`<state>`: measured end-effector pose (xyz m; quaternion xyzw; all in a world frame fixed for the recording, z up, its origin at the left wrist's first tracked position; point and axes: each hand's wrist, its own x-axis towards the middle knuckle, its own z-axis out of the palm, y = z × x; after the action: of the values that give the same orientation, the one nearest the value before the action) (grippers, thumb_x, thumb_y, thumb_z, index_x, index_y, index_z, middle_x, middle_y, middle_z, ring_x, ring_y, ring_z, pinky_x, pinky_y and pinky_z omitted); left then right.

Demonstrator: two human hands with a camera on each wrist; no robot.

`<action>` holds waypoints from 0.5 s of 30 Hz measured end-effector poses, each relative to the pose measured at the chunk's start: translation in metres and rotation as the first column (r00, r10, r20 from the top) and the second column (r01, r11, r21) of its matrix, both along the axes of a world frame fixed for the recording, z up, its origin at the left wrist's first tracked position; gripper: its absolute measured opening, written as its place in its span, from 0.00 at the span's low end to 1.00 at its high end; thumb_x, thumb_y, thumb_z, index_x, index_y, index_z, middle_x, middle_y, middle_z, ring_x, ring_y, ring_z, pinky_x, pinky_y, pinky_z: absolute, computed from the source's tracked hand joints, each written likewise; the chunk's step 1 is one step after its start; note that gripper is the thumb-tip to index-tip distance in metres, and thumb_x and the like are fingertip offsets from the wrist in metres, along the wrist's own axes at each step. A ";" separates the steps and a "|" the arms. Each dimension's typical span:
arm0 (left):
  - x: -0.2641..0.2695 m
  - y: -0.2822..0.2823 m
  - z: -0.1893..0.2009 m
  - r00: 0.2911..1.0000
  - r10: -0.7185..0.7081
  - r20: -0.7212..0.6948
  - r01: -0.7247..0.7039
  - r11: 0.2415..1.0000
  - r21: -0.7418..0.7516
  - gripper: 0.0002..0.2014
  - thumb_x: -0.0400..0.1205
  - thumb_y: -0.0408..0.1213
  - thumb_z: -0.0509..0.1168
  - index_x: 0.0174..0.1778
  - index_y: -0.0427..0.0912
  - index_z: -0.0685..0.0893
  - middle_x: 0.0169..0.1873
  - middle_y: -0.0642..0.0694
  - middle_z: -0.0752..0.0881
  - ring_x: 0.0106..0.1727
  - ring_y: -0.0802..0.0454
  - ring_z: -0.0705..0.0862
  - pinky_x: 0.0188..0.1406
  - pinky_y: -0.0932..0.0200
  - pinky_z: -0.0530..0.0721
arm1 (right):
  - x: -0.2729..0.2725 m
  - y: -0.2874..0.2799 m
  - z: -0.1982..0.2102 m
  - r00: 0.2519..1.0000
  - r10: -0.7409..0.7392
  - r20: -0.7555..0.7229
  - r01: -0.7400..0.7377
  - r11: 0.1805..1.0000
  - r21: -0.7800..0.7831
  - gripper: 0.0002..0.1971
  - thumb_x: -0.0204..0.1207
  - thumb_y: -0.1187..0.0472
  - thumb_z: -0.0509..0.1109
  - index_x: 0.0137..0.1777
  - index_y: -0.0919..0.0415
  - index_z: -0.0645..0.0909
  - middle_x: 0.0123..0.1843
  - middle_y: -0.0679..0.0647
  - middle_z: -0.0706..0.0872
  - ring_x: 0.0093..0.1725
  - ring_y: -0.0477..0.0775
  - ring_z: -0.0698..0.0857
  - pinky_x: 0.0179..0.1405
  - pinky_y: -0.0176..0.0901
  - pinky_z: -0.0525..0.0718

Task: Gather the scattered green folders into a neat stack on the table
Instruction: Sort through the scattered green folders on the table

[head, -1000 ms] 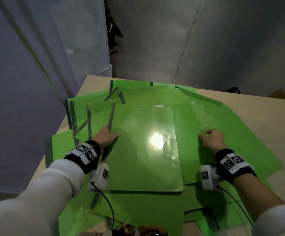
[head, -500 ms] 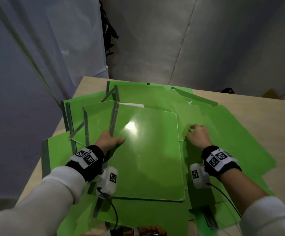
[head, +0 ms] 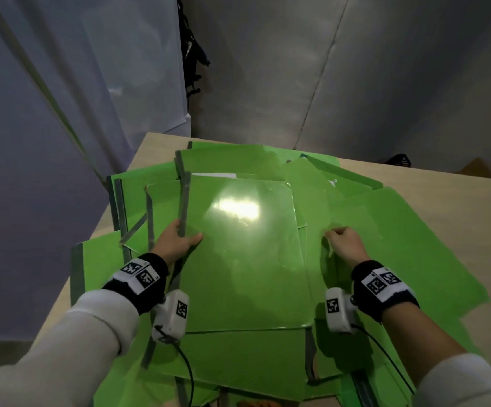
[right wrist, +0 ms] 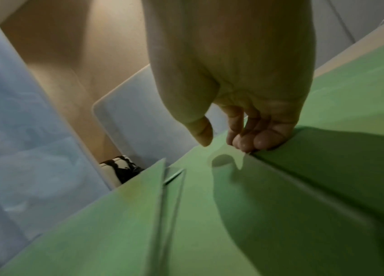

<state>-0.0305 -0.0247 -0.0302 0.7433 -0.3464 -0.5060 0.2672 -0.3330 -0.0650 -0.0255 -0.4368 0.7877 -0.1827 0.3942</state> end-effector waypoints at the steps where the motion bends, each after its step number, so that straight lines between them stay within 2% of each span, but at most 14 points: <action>1: -0.004 0.001 0.000 0.999 -0.047 0.019 0.047 0.999 0.009 0.35 0.80 0.35 0.67 0.81 0.36 0.58 0.78 0.33 0.67 0.75 0.35 0.70 0.72 0.43 0.71 | 0.008 0.004 0.003 0.999 0.007 0.051 -0.006 1.000 -0.020 0.19 0.83 0.60 0.59 0.64 0.77 0.75 0.67 0.73 0.79 0.67 0.70 0.78 0.60 0.51 0.76; 2: -0.008 0.002 -0.001 0.995 -0.090 0.034 0.090 0.996 0.014 0.35 0.80 0.35 0.67 0.81 0.36 0.58 0.77 0.34 0.68 0.74 0.36 0.71 0.72 0.44 0.72 | 0.015 0.006 0.004 0.996 0.021 0.087 -0.019 0.999 -0.026 0.20 0.83 0.58 0.59 0.63 0.77 0.75 0.66 0.73 0.79 0.66 0.69 0.79 0.62 0.52 0.76; 3: -0.011 0.002 -0.001 0.990 -0.128 0.050 0.128 0.992 0.015 0.35 0.79 0.34 0.67 0.81 0.36 0.59 0.76 0.34 0.70 0.73 0.36 0.73 0.71 0.45 0.74 | 0.019 0.007 0.003 0.993 0.034 0.111 -0.031 0.999 -0.031 0.20 0.82 0.55 0.61 0.60 0.75 0.78 0.60 0.71 0.83 0.61 0.67 0.82 0.63 0.52 0.76; 4: -0.013 0.004 -0.002 0.985 -0.159 0.067 0.158 0.987 0.018 0.35 0.79 0.33 0.68 0.81 0.37 0.60 0.75 0.34 0.71 0.72 0.37 0.75 0.69 0.46 0.76 | 0.022 0.007 0.000 0.990 0.039 0.139 -0.035 0.999 -0.029 0.20 0.80 0.52 0.63 0.53 0.72 0.80 0.49 0.67 0.85 0.51 0.63 0.84 0.65 0.56 0.76; 5: -0.015 0.005 -0.002 0.980 -0.183 0.078 0.181 0.983 0.027 0.36 0.78 0.32 0.68 0.81 0.37 0.60 0.74 0.34 0.73 0.70 0.37 0.76 0.66 0.49 0.77 | 0.025 0.007 0.000 0.986 0.032 0.165 -0.025 0.999 -0.043 0.19 0.78 0.49 0.65 0.46 0.69 0.79 0.38 0.62 0.82 0.40 0.59 0.82 0.66 0.61 0.78; 6: -0.014 0.004 -0.003 0.977 -0.195 0.080 0.193 0.981 0.037 0.35 0.78 0.32 0.68 0.81 0.37 0.60 0.73 0.34 0.74 0.68 0.39 0.78 0.64 0.51 0.78 | 0.027 0.007 -0.001 0.982 0.022 0.185 -0.013 0.999 -0.049 0.20 0.76 0.48 0.67 0.46 0.70 0.79 0.36 0.60 0.79 0.37 0.57 0.80 0.65 0.63 0.78; 7: -0.012 0.004 -0.002 0.975 -0.208 0.078 0.205 0.978 0.042 0.34 0.78 0.33 0.68 0.80 0.38 0.62 0.72 0.34 0.75 0.66 0.40 0.79 0.62 0.52 0.78 | 0.028 0.008 0.000 0.978 0.021 0.208 -0.010 0.999 -0.053 0.24 0.75 0.48 0.69 0.54 0.74 0.78 0.41 0.62 0.81 0.42 0.58 0.81 0.64 0.61 0.78; 8: -0.008 0.002 -0.002 0.972 -0.220 0.087 0.216 0.975 0.045 0.32 0.78 0.35 0.68 0.79 0.38 0.66 0.71 0.34 0.76 0.66 0.40 0.79 0.64 0.51 0.77 | 0.027 0.008 -0.001 0.977 0.022 0.211 -0.014 0.999 -0.042 0.29 0.73 0.50 0.71 0.64 0.75 0.74 0.53 0.67 0.84 0.50 0.61 0.82 0.62 0.57 0.79; 9: -0.002 -0.001 -0.002 0.966 -0.229 0.118 0.225 0.973 0.046 0.30 0.78 0.38 0.69 0.77 0.40 0.70 0.72 0.35 0.75 0.69 0.39 0.77 0.69 0.47 0.74 | 0.027 0.008 -0.001 0.979 0.023 0.204 -0.017 0.999 -0.032 0.34 0.72 0.53 0.74 0.71 0.74 0.69 0.61 0.67 0.82 0.55 0.61 0.81 0.58 0.51 0.79; 10: 0.005 -0.006 -0.003 0.961 -0.221 0.168 0.216 0.975 0.050 0.29 0.77 0.43 0.69 0.75 0.43 0.73 0.74 0.35 0.73 0.73 0.38 0.74 0.75 0.42 0.70 | 0.025 0.007 -0.002 0.979 0.031 0.203 -0.025 0.999 -0.033 0.35 0.71 0.57 0.75 0.73 0.74 0.67 0.64 0.64 0.81 0.55 0.60 0.80 0.54 0.48 0.78; 12: 0.022 -0.016 -0.005 0.947 -0.164 0.276 0.156 0.987 0.050 0.32 0.75 0.48 0.70 0.75 0.45 0.72 0.78 0.35 0.66 0.77 0.34 0.67 0.78 0.34 0.64 | 0.024 0.008 0.000 0.977 0.028 0.211 -0.018 0.999 -0.051 0.32 0.71 0.64 0.75 0.72 0.72 0.67 0.66 0.63 0.80 0.55 0.59 0.79 0.52 0.46 0.75; 15: 0.045 -0.030 -0.007 0.909 -0.050 0.415 0.030 0.998 0.053 0.34 0.77 0.42 0.69 0.79 0.39 0.65 0.78 0.32 0.63 0.78 0.33 0.65 0.77 0.38 0.67 | 0.019 0.009 0.003 0.972 0.012 0.235 0.000 0.999 -0.051 0.33 0.72 0.66 0.73 0.75 0.70 0.64 0.74 0.66 0.74 0.67 0.65 0.77 0.58 0.47 0.73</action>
<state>0.0145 -0.0543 -0.0372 0.8325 -0.3989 -0.3494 0.1600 -0.3138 -0.0557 -0.0220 -0.4244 0.7293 -0.2518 0.4740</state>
